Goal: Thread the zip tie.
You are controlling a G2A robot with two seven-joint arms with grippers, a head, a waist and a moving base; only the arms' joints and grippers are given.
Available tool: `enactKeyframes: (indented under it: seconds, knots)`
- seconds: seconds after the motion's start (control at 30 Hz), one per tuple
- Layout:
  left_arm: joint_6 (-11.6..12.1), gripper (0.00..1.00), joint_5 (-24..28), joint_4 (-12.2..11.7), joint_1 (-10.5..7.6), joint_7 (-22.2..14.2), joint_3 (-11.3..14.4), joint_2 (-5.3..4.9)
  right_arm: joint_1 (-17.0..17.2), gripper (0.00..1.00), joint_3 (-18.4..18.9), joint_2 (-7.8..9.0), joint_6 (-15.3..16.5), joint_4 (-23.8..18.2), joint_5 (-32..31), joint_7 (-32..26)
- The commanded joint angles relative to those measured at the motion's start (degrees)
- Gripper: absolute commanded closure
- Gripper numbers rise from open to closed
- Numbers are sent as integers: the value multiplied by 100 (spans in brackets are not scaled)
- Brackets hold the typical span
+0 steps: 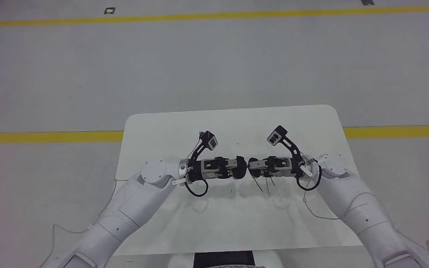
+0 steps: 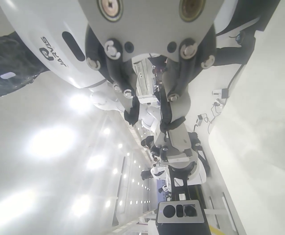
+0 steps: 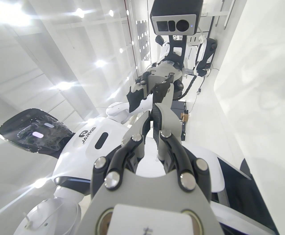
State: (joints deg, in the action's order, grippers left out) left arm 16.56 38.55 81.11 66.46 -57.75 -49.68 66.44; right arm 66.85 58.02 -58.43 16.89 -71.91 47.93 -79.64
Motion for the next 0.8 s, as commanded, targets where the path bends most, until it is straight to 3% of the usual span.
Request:
enactKeyframes:
  seconds: [0.0,0.23,0.57,0.77]
  knots:
    - [-18,80,-22,8,-4,9,4,-2,-3,100,3,-5,0,-7,6,0]
    - [-63,87,-46,20,-14,32,20,-5,-17,100,4,-16,-31,-22,-36,0]
    - [-143,84,-87,-24,-63,61,54,-2,-37,100,8,-38,-38,-13,-52,0]
    - [-163,88,-93,-56,-80,69,66,-1,-43,100,7,-44,-51,-6,-81,0]
